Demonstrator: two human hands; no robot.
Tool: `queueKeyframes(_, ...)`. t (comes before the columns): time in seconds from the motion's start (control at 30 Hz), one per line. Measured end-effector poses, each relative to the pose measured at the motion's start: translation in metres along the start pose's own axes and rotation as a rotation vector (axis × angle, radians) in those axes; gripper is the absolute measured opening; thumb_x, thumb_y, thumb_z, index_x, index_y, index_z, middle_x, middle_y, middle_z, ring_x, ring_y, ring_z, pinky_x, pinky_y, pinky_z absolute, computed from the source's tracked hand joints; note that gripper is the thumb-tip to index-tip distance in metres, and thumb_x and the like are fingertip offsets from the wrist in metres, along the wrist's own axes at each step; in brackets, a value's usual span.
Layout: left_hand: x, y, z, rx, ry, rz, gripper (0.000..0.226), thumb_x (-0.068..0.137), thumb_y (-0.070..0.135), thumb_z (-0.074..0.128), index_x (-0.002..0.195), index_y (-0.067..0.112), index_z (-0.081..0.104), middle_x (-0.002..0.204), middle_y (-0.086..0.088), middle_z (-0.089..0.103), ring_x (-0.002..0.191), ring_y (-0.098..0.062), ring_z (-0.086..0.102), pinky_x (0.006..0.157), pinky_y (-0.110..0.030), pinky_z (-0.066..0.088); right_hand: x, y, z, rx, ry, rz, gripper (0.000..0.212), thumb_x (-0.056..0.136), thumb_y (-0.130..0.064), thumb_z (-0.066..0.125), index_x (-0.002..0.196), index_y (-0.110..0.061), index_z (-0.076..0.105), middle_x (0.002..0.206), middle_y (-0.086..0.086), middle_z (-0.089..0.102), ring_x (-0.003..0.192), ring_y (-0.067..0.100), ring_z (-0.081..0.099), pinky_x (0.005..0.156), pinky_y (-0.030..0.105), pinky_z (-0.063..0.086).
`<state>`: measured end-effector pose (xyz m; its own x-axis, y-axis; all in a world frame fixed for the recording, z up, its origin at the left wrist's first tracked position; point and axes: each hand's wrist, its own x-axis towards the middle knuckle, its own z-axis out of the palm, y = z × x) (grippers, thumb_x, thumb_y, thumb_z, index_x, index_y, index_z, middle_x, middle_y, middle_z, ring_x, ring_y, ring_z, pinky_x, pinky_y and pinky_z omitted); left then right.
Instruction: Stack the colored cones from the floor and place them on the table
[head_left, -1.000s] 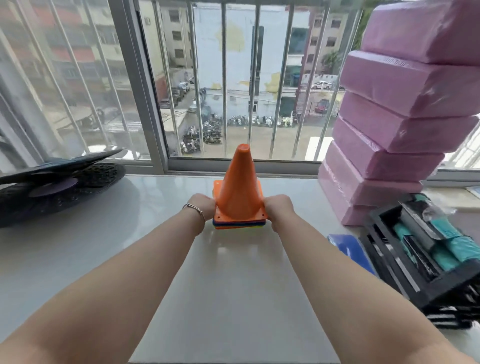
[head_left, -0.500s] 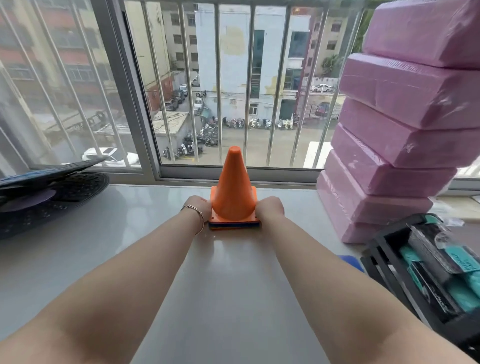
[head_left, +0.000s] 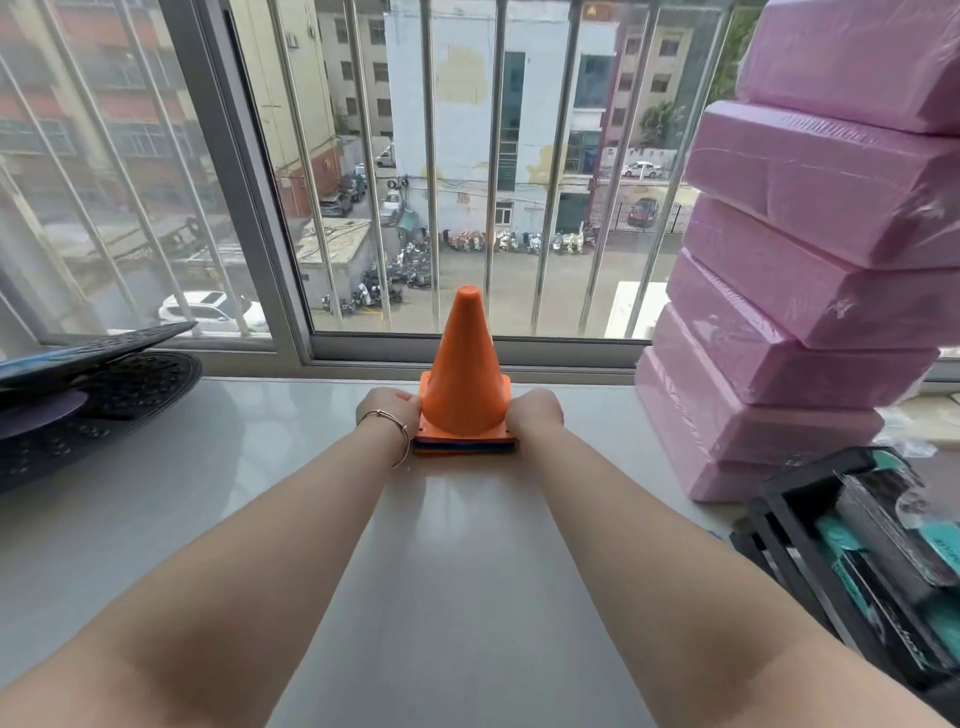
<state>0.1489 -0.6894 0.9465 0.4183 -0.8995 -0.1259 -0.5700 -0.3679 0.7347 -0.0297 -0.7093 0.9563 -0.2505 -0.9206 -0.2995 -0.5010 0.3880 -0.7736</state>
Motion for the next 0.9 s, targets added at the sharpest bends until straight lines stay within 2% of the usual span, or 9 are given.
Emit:
queueKeyframes(0.23, 0.005, -0.001, -0.001, 0.017, -0.039, -0.004, 0.027, 0.086, 0.024, 0.054, 0.060, 0.018, 0.059, 0.067, -0.008, 0.049, 0.066, -0.024, 0.037, 0.060, -0.028, 0.032, -0.003, -0.001, -0.001, -0.003, -0.006, 0.001, 0.025, 0.089, 0.000, 0.047, 0.066, -0.011, 0.042, 0.067, 0.005, 0.045, 0.078, 0.030, 0.049, 0.066, 0.030, 0.040)
queueKeyframes(0.4, 0.003, -0.002, 0.001, 0.004, -0.030, -0.013, 0.035, 0.086, 0.021, 0.052, 0.052, 0.014, 0.054, 0.055, -0.006, 0.045, 0.056, -0.025, 0.034, 0.053, -0.027, 0.029, -0.004, 0.000, -0.002, -0.034, 0.010, -0.012, 0.022, 0.087, 0.001, 0.046, 0.067, -0.009, 0.045, 0.067, 0.006, 0.047, 0.078, 0.031, 0.050, 0.066, 0.030, 0.040)
queueKeyframes(0.53, 0.002, -0.001, 0.002, -0.019, -0.017, 0.001, 0.034, 0.089, 0.032, 0.054, 0.059, 0.016, 0.055, 0.056, -0.005, 0.039, 0.061, -0.024, 0.030, 0.054, -0.030, 0.027, -0.006, 0.000, -0.001, -0.044, 0.016, -0.034, 0.010, 0.088, -0.001, 0.046, 0.082, -0.006, 0.053, 0.085, 0.011, 0.057, 0.080, 0.031, 0.051, 0.067, 0.030, 0.041)
queueKeyframes(0.63, 0.004, -0.001, 0.003, -0.012, -0.006, -0.001, 0.036, 0.088, 0.027, 0.055, 0.054, 0.015, 0.054, 0.051, -0.003, 0.040, 0.055, -0.024, 0.031, 0.050, -0.028, 0.027, -0.007, 0.000, -0.002, -0.042, 0.020, -0.032, 0.008, 0.089, -0.002, 0.046, 0.090, -0.006, 0.054, 0.091, 0.012, 0.057, 0.081, 0.031, 0.051, 0.068, 0.030, 0.041)
queueKeyframes(0.73, 0.004, -0.002, 0.002, -0.030, -0.041, -0.022, 0.035, 0.085, 0.016, 0.053, 0.050, 0.014, 0.051, 0.053, -0.004, 0.039, 0.059, -0.025, 0.031, 0.050, -0.027, 0.025, -0.010, 0.000, -0.003, -0.035, 0.014, -0.034, 0.011, 0.089, -0.002, 0.046, 0.081, -0.007, 0.053, 0.081, 0.009, 0.055, 0.080, 0.031, 0.052, 0.064, 0.029, 0.040)
queueKeyframes(0.8, 0.003, -0.003, 0.003, -0.061, -0.062, -0.014, 0.030, 0.080, 0.011, 0.051, 0.051, 0.015, 0.048, 0.056, -0.005, 0.037, 0.065, -0.027, 0.031, 0.055, -0.028, 0.024, -0.013, 0.000, -0.004, -0.045, -0.003, -0.056, 0.020, 0.088, -0.002, 0.044, 0.071, -0.010, 0.049, 0.071, 0.007, 0.050, 0.076, 0.030, 0.049, 0.053, 0.027, 0.034)
queueKeyframes(0.87, -0.003, -0.001, 0.001, -0.108, -0.074, -0.003, 0.017, 0.080, 0.014, 0.051, 0.067, 0.018, 0.061, 0.064, -0.014, 0.050, 0.067, -0.038, 0.039, 0.059, -0.027, 0.028, -0.019, 0.003, -0.006, -0.036, -0.030, -0.094, 0.027, 0.085, -0.001, 0.042, 0.062, -0.014, 0.043, 0.064, 0.005, 0.043, 0.065, 0.026, 0.041, 0.047, 0.029, 0.025)
queueKeyframes(0.9, -0.003, -0.003, 0.002, -0.127, -0.073, 0.019, 0.020, 0.083, 0.018, 0.051, 0.093, 0.017, 0.069, 0.082, -0.016, 0.064, 0.077, -0.043, 0.052, 0.063, -0.027, 0.034, -0.020, 0.004, -0.006, -0.021, -0.032, -0.125, 0.028, 0.083, -0.001, 0.041, 0.059, -0.016, 0.039, 0.062, 0.004, 0.040, 0.061, 0.024, 0.036, 0.048, 0.030, 0.024)
